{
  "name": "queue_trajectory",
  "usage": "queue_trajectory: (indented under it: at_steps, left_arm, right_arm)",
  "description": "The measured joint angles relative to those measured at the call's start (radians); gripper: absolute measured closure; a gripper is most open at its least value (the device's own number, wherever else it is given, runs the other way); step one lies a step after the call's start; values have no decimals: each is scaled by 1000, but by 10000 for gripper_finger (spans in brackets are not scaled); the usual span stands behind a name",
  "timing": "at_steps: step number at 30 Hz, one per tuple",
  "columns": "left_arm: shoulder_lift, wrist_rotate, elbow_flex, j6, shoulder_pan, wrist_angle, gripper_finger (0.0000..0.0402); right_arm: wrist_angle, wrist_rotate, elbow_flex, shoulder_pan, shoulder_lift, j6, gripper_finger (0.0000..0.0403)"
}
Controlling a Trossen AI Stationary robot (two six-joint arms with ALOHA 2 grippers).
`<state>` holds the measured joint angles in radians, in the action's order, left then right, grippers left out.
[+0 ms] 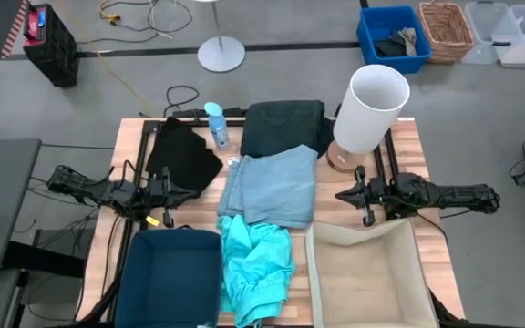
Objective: Sort clothes
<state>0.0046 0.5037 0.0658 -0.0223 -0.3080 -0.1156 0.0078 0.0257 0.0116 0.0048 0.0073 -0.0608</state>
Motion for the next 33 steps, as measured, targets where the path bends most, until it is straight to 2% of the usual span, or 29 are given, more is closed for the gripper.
queue_trajectory:
  at_steps: [21, 25, 29, 31, 33]
  left_arm:
    - [0, 0, 0, 0, 0, 1, 396]
    - [0, 2, 0, -1, 0, 61, 396]
    - [1, 17, -9, -250, 0, 202, 396]
    - [-1, 26, -7, -402, 0, 285, 396]
    - [-1, 52, -5, -514, 0, 326, 396]
  right_arm:
    - [0, 0, 0, 0, 0, 0, 369]
    - [60, 1, -2, -4, 0, 5, 369]
    - [322, -23, -2, -13, 0, -62, 369]
    - [453, -114, -2, -25, 4, -165, 369]
    - [497, -219, 9, -39, 6, -277, 369]
